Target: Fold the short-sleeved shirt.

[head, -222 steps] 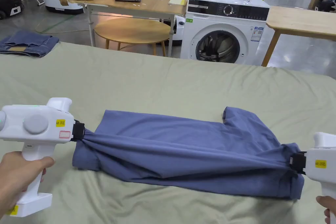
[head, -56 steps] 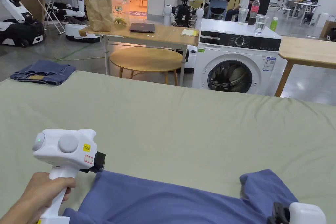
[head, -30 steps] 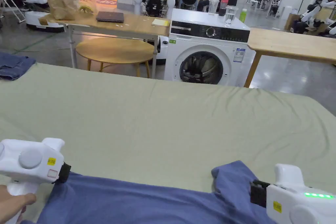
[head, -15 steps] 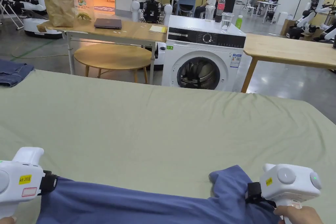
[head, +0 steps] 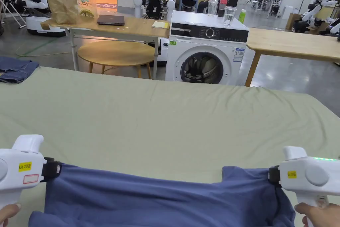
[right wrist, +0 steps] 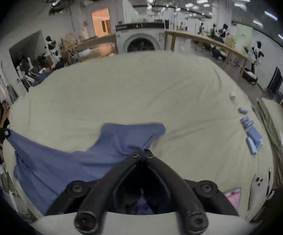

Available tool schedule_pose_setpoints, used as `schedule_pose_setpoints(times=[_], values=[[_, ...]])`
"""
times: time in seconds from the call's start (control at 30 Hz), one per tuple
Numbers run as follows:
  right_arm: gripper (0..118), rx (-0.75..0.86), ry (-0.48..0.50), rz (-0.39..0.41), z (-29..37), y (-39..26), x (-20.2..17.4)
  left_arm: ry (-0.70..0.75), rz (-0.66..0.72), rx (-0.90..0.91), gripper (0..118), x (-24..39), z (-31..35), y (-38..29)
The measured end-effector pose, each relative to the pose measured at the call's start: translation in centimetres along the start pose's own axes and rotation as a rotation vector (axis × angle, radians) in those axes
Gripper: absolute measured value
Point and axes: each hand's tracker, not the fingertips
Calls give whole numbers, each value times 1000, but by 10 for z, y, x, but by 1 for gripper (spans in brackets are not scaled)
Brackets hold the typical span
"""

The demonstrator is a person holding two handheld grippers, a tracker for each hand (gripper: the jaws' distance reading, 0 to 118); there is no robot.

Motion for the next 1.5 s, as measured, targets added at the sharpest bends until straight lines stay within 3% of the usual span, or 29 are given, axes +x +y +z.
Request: schedule_pose_setpoints(times=[0.13, 0.3, 0.5, 0.83, 1.07, 1.13, 1.2, 1.23, 1.33, 1.5], values=[[0, 59, -8, 36, 60, -20, 0, -1, -9, 32, 0, 0, 30, -8], [0, 97, 1, 24, 117, -56, 10, -24, -6, 58, 0, -6, 68, -31], [0, 58, 4, 16, 150, -110, 15, -55, 2, 38, 0, -13, 92, -78], [0, -173, -30, 1, 93, -199, 27, -8, -24, -254, 0, -21, 44, -169], [0, -175, -55, -9, 77, -200, 20, 14, -49, -225, 0, -15, 36, -166], [8, -180, -81, 31, 79, -194, 15, 23, -49, -236, 4, -13, 40, -158], [56, -155, -179, 111, 90, -186, 7, 67, -54, -203, 39, -7, 46, -149], [67, -107, -210, 134, 99, -181, 3, 99, -60, -174, 47, -6, 49, -144], [68, 28, -232, 146, 125, -159, -10, 63, -50, -56, 48, 4, 63, -123], [68, 296, -222, 95, 140, -129, -46, 53, -85, 180, 48, 35, 72, -93]])
